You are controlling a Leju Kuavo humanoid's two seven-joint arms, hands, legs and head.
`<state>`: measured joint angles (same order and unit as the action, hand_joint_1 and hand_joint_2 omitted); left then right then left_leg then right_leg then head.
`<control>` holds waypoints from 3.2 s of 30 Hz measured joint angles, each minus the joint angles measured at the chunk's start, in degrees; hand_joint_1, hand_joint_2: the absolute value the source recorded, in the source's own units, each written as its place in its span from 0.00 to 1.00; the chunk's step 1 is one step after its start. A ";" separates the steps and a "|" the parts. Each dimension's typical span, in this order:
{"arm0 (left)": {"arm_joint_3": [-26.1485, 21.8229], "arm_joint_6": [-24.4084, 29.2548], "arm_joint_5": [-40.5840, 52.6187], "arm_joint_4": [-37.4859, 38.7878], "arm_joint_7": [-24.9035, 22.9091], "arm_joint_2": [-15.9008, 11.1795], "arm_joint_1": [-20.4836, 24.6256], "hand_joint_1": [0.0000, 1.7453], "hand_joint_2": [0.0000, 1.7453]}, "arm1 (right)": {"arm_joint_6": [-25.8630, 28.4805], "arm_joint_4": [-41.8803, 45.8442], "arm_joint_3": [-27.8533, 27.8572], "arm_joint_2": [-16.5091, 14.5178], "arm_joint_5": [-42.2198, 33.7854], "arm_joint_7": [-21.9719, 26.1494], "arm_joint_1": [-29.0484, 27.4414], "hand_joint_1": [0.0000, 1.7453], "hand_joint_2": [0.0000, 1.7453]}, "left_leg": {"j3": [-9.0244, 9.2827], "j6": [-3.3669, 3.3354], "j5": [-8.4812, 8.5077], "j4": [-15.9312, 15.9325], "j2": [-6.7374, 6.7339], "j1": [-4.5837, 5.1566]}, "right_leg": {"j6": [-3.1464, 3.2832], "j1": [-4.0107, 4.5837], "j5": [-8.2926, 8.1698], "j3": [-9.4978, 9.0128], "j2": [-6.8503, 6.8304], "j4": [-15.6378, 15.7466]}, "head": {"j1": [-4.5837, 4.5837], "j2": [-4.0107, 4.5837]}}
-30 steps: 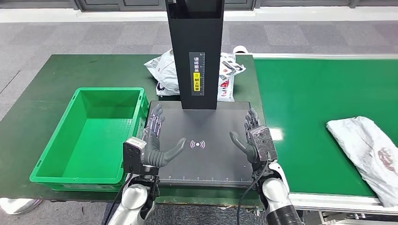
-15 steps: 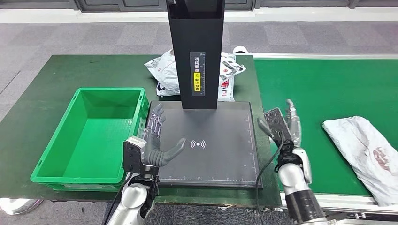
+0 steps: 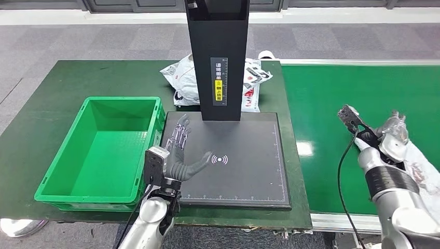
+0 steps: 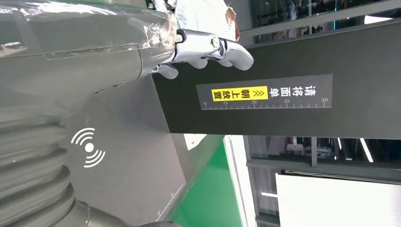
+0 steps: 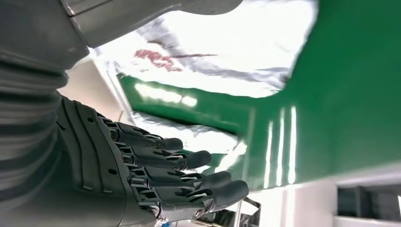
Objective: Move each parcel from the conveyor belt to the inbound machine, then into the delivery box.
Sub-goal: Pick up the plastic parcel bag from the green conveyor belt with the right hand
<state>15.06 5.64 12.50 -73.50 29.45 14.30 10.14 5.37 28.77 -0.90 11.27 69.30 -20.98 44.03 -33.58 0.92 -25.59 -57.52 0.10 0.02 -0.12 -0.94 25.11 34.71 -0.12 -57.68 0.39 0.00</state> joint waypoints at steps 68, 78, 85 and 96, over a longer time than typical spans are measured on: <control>-0.83 3.35 -5.21 15.23 2.97 -1.28 8.03 0.00 1.00 | -27.29 -11.20 -13.62 6.14 3.61 11.10 -6.84 0.00 1.00 | -0.02 -0.35 -0.07 -0.19 0.16 -0.01 | -0.18 -0.07 0.09 -0.17 -0.31 0.01 | 0.00 0.00; -1.81 3.62 -5.15 15.83 2.95 -1.34 8.06 0.00 1.00 | -24.48 -11.42 -13.39 7.99 0.85 9.38 -8.90 0.00 1.00 | 0.07 -0.56 -0.17 -0.24 0.21 -0.04 | -0.37 -0.05 0.12 -0.41 -0.38 0.18 | 0.00 0.00; -1.88 3.62 -5.13 15.85 2.95 -1.34 8.06 0.00 1.00 | -24.42 -11.42 -13.37 8.36 0.76 9.38 -9.36 0.00 1.00 | 0.08 -0.69 -0.13 -0.26 0.23 -0.05 | -0.56 -0.05 0.02 -0.57 -0.41 0.36 | 0.00 0.00; -2.45 3.62 -4.88 15.64 2.74 -1.51 7.39 0.00 1.00 | -19.87 -10.78 -13.15 9.59 0.11 9.57 -10.83 0.00 1.00 | 0.10 -0.90 -0.15 -0.27 0.26 -0.04 | -0.73 -0.06 -0.06 -0.76 -0.42 0.58 | 0.00 0.00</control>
<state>12.61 9.27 7.62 -57.87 32.18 12.79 17.52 -14.50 17.99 -14.04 20.86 69.40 -11.41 33.20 -33.48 0.02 -25.73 -57.79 0.35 -0.03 -0.85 -1.00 25.04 33.95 -0.53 -57.10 0.39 0.00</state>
